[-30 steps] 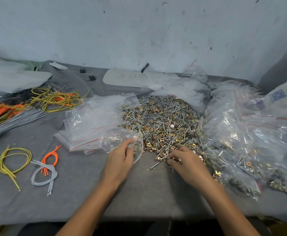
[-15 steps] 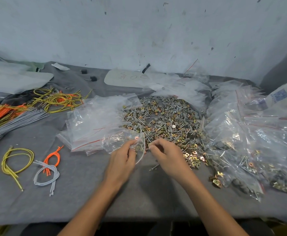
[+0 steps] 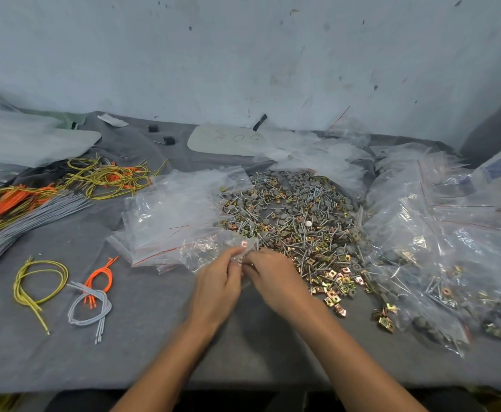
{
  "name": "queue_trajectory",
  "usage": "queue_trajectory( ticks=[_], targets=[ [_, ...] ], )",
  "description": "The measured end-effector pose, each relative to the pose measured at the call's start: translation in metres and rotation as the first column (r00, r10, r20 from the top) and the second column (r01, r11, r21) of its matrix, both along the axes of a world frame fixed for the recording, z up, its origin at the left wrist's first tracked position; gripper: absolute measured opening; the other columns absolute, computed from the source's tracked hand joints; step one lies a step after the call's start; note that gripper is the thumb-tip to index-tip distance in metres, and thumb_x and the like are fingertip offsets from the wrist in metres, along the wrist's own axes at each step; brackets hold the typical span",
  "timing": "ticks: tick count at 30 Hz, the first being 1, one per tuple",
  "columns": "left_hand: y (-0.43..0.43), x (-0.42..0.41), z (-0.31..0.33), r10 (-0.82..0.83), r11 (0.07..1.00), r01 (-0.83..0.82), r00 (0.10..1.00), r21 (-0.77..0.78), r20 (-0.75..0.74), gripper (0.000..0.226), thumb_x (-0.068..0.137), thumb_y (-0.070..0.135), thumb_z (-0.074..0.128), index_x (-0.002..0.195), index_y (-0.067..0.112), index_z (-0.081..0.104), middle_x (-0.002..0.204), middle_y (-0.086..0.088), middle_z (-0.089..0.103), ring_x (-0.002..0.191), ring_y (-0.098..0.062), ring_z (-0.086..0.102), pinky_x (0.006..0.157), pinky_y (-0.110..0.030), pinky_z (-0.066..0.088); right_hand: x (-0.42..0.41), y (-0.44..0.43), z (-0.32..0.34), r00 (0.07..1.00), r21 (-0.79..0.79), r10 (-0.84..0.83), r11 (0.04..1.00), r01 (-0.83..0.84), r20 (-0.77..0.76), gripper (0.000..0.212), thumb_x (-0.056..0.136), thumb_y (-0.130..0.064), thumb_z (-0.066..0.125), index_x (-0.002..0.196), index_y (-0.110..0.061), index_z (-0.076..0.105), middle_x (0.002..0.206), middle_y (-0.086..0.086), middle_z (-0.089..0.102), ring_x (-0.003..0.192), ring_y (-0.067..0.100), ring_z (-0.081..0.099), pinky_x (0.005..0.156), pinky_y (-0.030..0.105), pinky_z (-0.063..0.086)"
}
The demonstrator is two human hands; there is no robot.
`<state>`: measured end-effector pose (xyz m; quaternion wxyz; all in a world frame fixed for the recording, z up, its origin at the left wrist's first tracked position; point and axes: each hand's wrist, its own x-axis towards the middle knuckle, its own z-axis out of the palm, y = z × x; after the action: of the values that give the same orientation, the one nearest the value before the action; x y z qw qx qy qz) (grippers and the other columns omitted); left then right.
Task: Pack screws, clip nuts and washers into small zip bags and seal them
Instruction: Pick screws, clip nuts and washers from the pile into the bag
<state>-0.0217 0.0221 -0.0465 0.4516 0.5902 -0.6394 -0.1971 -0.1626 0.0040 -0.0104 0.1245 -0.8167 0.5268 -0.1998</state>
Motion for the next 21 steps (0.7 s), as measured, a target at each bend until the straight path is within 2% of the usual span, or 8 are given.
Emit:
queue_trajectory(
  ticks=[2, 7, 9, 12, 14, 16, 19, 21],
  targets=[
    [0.000, 0.000, 0.000, 0.001, 1.000, -0.001, 1.000, 0.003, 0.001, 0.036, 0.096, 0.024, 0.044, 0.125, 0.027, 0.066, 0.104, 0.012, 0.072, 0.086, 0.021, 0.056, 0.074, 0.004, 0.034, 0.000, 0.001, 0.002, 1.000, 0.006, -0.017, 1.000, 0.017, 0.014, 0.021, 0.104, -0.030, 0.051, 0.110, -0.015, 0.064, 0.104, 0.004, 0.063, 0.096, 0.027, 0.060, 0.084, 0.041, 0.047],
    [0.000, 0.000, 0.000, 0.014, 1.000, -0.014, 1.000, 0.016, -0.008, 0.041, 0.093, 0.031, 0.038, 0.125, 0.031, 0.065, 0.101, 0.010, 0.073, 0.087, 0.001, 0.061, 0.076, -0.016, 0.043, 0.005, 0.002, 0.005, 0.997, -0.046, -0.056, 0.997, 0.054, -0.050, 0.026, 0.104, -0.038, 0.050, 0.107, -0.015, 0.061, 0.104, 0.005, 0.063, 0.095, 0.027, 0.060, 0.077, 0.038, 0.043],
    [-0.001, 0.001, -0.001, 0.016, 1.000, -0.015, 1.000, 0.012, -0.013, 0.041, 0.093, 0.030, 0.039, 0.125, 0.030, 0.065, 0.097, 0.010, 0.073, 0.086, 0.003, 0.059, 0.076, -0.011, 0.044, 0.006, 0.004, 0.006, 0.997, -0.056, -0.052, 0.997, 0.049, -0.051, 0.022, 0.102, -0.034, 0.054, 0.104, -0.014, 0.062, 0.102, 0.005, 0.063, 0.093, 0.028, 0.060, 0.076, 0.038, 0.043],
    [-0.001, 0.001, -0.001, 0.016, 1.000, -0.016, 1.000, -0.008, -0.011, 0.040, 0.093, 0.028, 0.041, 0.123, 0.028, 0.066, 0.100, 0.013, 0.070, 0.088, 0.009, 0.056, 0.075, 0.004, 0.034, 0.006, 0.008, 0.005, 0.998, -0.052, -0.024, 0.998, 0.021, -0.051, 0.014, 0.100, -0.022, 0.056, 0.103, -0.010, 0.064, 0.101, 0.008, 0.063, 0.093, 0.034, 0.060, 0.078, 0.043, 0.047],
    [-0.001, 0.000, -0.001, 0.014, 1.000, -0.014, 1.000, -0.016, -0.014, 0.039, 0.092, 0.027, 0.042, 0.122, 0.028, 0.067, 0.101, 0.017, 0.067, 0.089, 0.014, 0.054, 0.075, 0.004, 0.033, 0.007, 0.009, 0.004, 0.997, -0.068, -0.023, 0.998, 0.018, -0.079, 0.015, 0.099, -0.018, 0.053, 0.104, -0.011, 0.065, 0.102, 0.008, 0.064, 0.095, 0.035, 0.061, 0.078, 0.044, 0.047],
    [-0.001, 0.000, 0.000, 0.016, 1.000, -0.016, 1.000, -0.012, -0.017, 0.040, 0.092, 0.027, 0.041, 0.122, 0.028, 0.067, 0.103, 0.016, 0.068, 0.091, 0.010, 0.055, 0.076, 0.001, 0.034, 0.008, 0.011, 0.005, 0.996, -0.060, -0.013, 0.998, 0.008, -0.087, 0.019, 0.099, -0.020, 0.051, 0.110, -0.015, 0.065, 0.106, 0.006, 0.066, 0.098, 0.035, 0.062, 0.079, 0.044, 0.049],
    [0.000, -0.001, 0.001, 0.011, 1.000, -0.011, 1.000, -0.010, -0.026, 0.040, 0.093, 0.027, 0.041, 0.123, 0.028, 0.067, 0.103, 0.015, 0.068, 0.090, 0.010, 0.057, 0.076, -0.001, 0.037, 0.003, 0.017, 0.009, 1.000, 0.001, 0.013, 1.000, -0.013, 0.013, 0.022, 0.097, -0.022, 0.054, 0.116, -0.026, 0.065, 0.109, -0.002, 0.069, 0.099, 0.026, 0.064, 0.082, 0.041, 0.051],
    [0.001, 0.000, 0.001, 0.016, 1.000, -0.016, 0.999, -0.003, -0.035, 0.040, 0.092, 0.029, 0.041, 0.124, 0.029, 0.066, 0.098, 0.017, 0.069, 0.084, 0.007, 0.060, 0.073, -0.013, 0.043, -0.011, 0.021, 0.014, 0.990, 0.016, -0.038, 0.999, 0.036, 0.134, 0.016, 0.096, -0.024, 0.059, 0.109, -0.030, 0.067, 0.103, -0.009, 0.070, 0.092, 0.015, 0.064, 0.082, 0.035, 0.052]
  ],
)
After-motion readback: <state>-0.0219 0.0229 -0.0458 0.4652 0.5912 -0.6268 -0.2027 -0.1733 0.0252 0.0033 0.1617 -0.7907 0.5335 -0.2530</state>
